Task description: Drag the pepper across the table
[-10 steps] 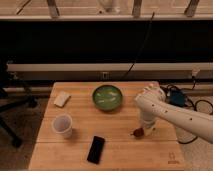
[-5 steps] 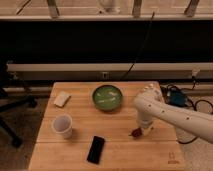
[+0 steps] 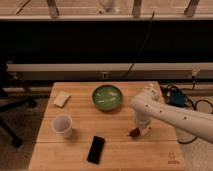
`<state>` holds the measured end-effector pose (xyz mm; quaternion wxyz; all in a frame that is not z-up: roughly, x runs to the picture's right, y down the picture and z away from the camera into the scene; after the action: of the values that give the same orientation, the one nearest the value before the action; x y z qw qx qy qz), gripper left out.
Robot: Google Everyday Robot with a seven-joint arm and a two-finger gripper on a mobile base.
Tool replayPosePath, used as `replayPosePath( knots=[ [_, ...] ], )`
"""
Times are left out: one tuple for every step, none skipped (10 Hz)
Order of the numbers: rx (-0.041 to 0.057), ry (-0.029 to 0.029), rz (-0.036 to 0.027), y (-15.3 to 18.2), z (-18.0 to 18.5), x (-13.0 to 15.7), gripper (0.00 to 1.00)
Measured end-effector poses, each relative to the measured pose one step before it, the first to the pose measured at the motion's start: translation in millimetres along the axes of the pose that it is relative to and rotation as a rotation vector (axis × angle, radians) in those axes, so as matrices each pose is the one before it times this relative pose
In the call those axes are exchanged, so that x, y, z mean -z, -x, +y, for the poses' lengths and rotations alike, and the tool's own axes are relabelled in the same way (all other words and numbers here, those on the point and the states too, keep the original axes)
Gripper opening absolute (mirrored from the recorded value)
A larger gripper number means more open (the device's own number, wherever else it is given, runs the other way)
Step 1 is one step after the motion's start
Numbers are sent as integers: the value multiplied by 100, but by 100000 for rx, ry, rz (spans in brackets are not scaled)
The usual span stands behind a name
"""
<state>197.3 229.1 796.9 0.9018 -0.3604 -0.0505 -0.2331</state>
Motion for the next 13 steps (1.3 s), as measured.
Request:
replayPosePath(
  knots=[
    [541, 24, 222, -8, -1, 48, 0],
    [697, -15, 138, 151, -86, 66, 0],
    [294, 84, -29, 117, -66, 53, 0],
    [674, -89, 8, 201, -172, 63, 0],
    [301, -51, 286, -41, -1, 59, 0],
    [362, -4, 28, 73, 1, 47, 0],
    [1248, -62, 239, 387, -239, 64, 0],
    [811, -118, 68, 292, -213, 65, 0],
    [-45, -28, -7, 73, -9, 38, 0],
    [-70, -43, 93, -57, 41, 35, 0],
    [593, -51, 178, 123, -34, 95, 0],
    [903, -50, 104, 278, -169, 64, 0],
    [864, -114, 97, 273, -213, 84, 0]
  ],
)
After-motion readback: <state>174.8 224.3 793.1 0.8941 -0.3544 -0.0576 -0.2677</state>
